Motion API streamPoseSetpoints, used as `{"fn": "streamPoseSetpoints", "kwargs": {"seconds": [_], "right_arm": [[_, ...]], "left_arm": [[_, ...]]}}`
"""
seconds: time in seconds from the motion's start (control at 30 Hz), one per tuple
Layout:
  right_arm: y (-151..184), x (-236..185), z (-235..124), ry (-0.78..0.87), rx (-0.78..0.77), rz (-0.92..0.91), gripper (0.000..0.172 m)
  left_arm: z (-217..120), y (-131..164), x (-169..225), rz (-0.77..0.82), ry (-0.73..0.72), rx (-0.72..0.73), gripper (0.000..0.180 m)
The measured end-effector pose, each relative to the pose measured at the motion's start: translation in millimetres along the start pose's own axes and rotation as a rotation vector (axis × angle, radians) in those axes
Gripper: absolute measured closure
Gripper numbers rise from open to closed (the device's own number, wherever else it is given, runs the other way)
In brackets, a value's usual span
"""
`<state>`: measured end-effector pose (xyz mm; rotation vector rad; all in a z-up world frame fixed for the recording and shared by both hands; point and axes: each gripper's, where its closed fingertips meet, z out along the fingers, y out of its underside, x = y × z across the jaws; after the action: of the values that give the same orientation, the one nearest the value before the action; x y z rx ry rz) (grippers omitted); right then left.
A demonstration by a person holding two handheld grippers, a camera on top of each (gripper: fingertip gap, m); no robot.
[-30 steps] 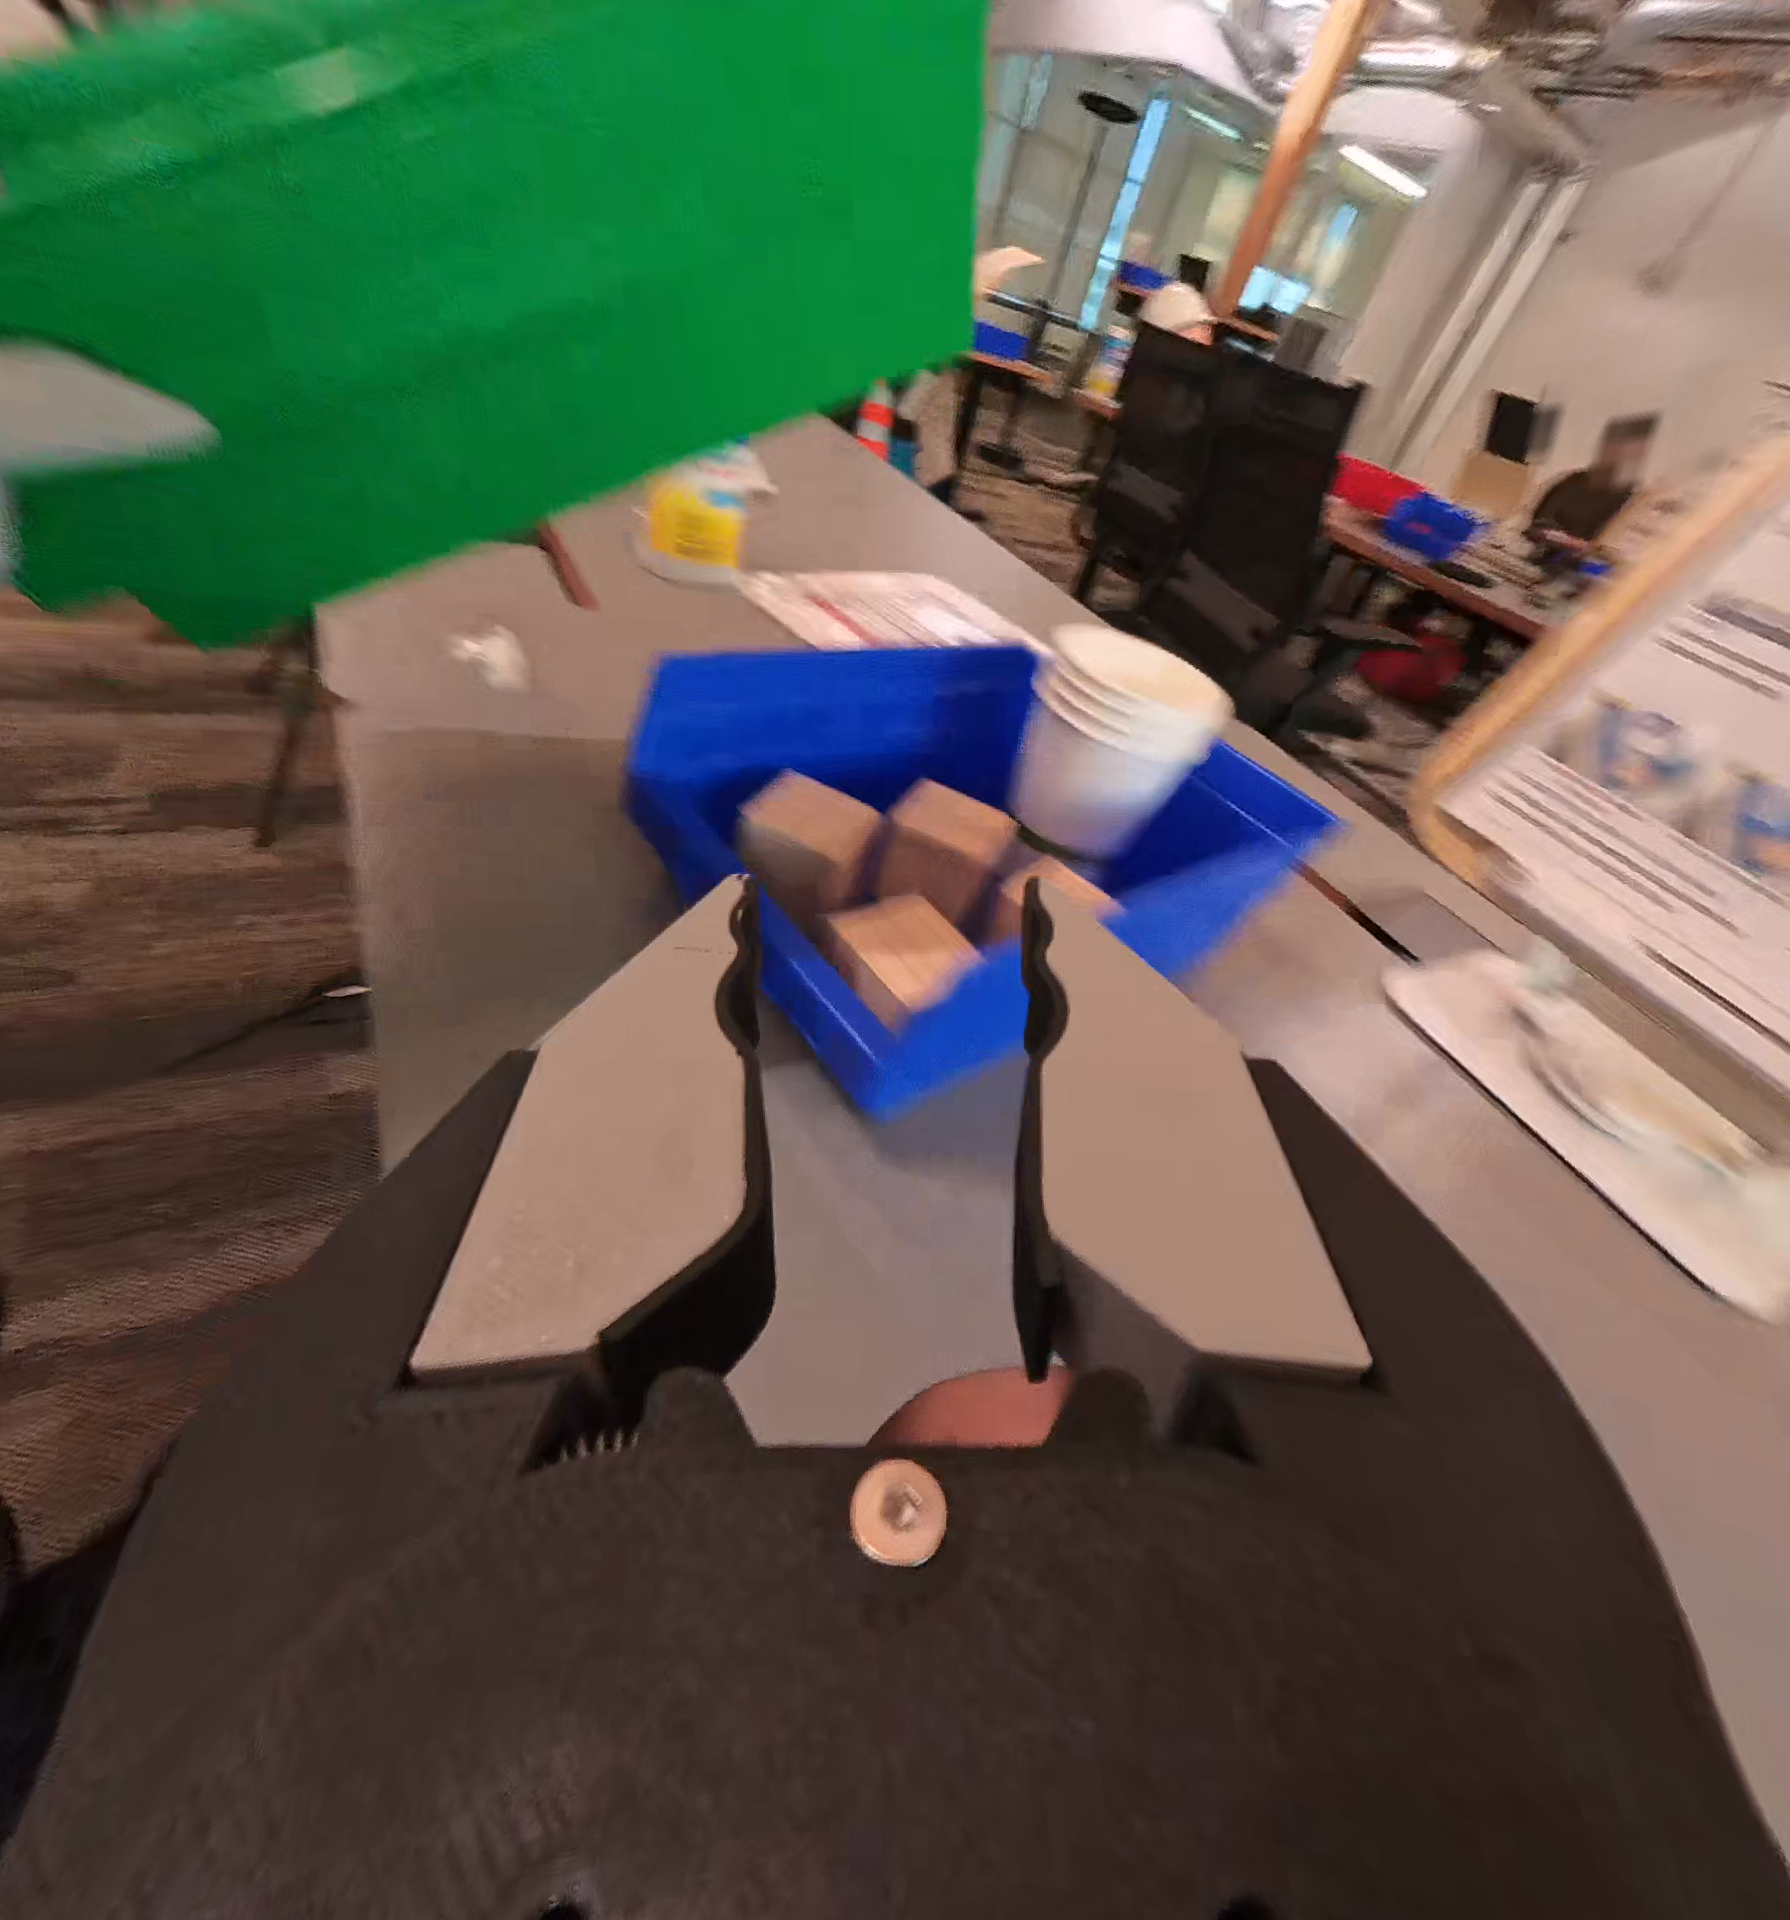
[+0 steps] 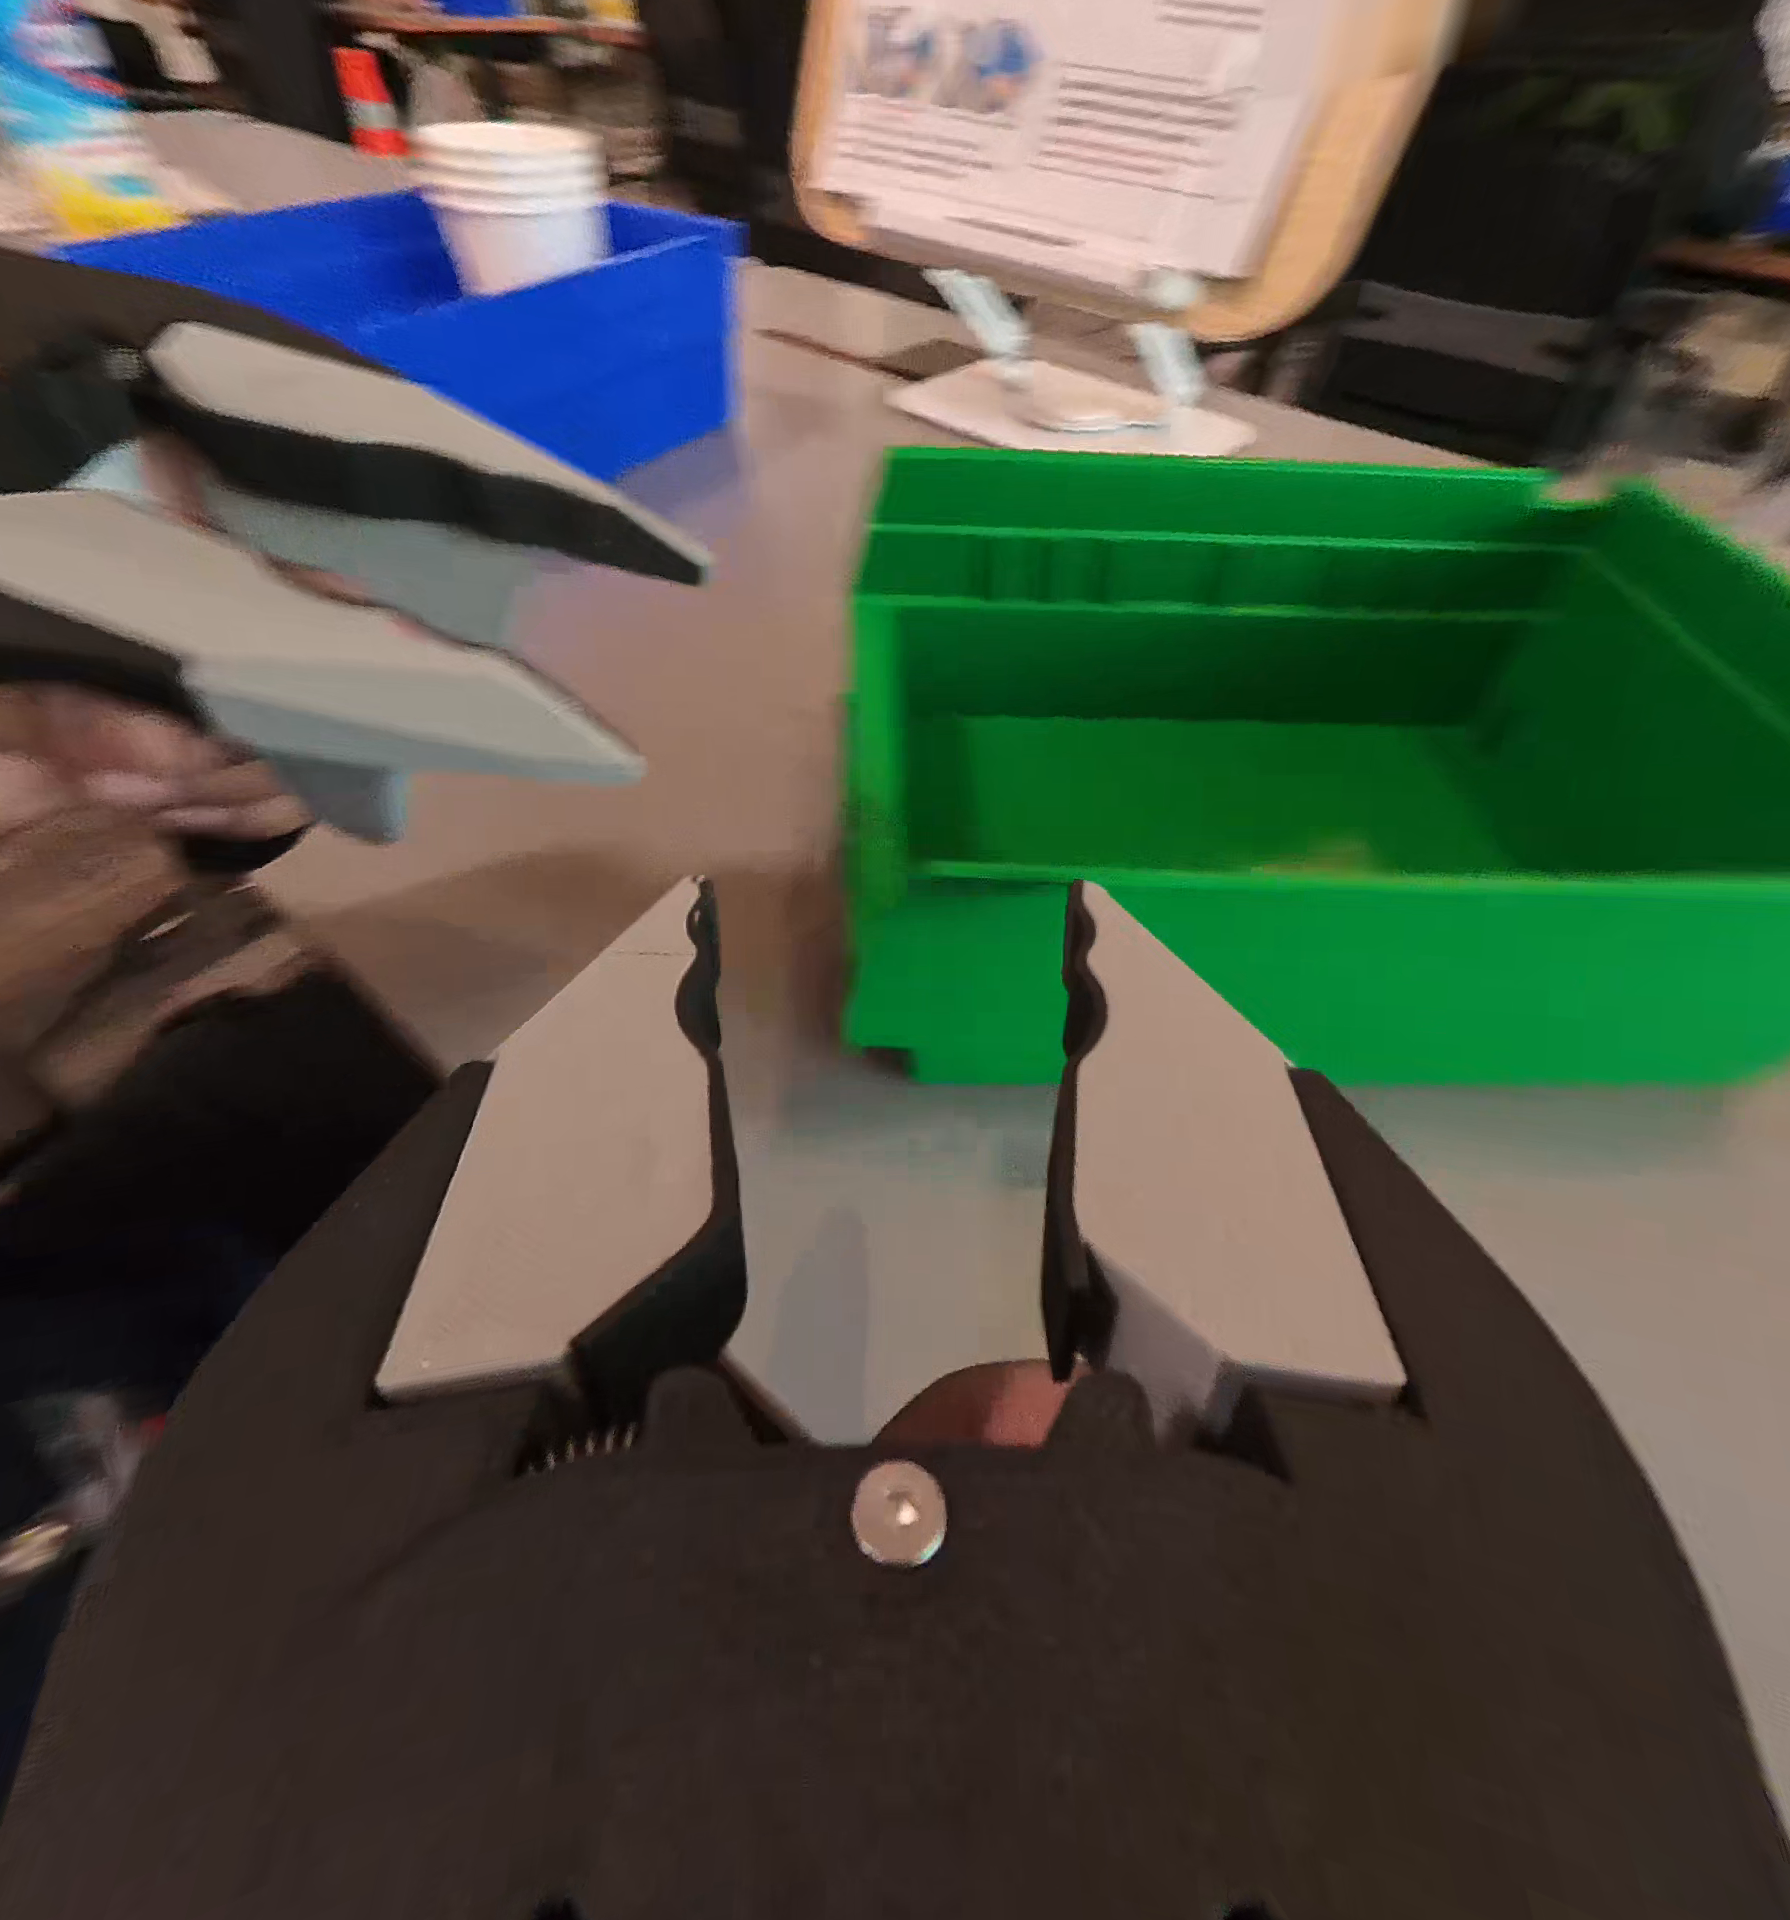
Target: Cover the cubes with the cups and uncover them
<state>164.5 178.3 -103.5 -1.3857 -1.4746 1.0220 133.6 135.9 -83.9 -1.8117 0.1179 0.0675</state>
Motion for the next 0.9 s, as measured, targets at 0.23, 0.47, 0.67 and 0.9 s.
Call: {"fn": "streamPoseSetpoints", "kwargs": {"seconds": [0.23,0.47,0.67,0.9], "right_arm": [[-3,-59,46,-0.131,-0.027,0.001,0.103],[-8,-116,54,-0.313,-0.036,0.002,0.119],[16,-37,72,0.008,-0.136,0.034,0.172],[61,132,-4,0.529,-0.220,0.061,0.122]], "left_arm": [[-85,63,-94,-0.122,-0.245,-0.082,0.125],[-112,106,-140,-0.198,-0.370,-0.131,0.125],[-112,104,-154,-0.162,-0.420,-0.126,0.123],[-124,112,-168,-0.154,-0.438,-0.151,0.120]]}}
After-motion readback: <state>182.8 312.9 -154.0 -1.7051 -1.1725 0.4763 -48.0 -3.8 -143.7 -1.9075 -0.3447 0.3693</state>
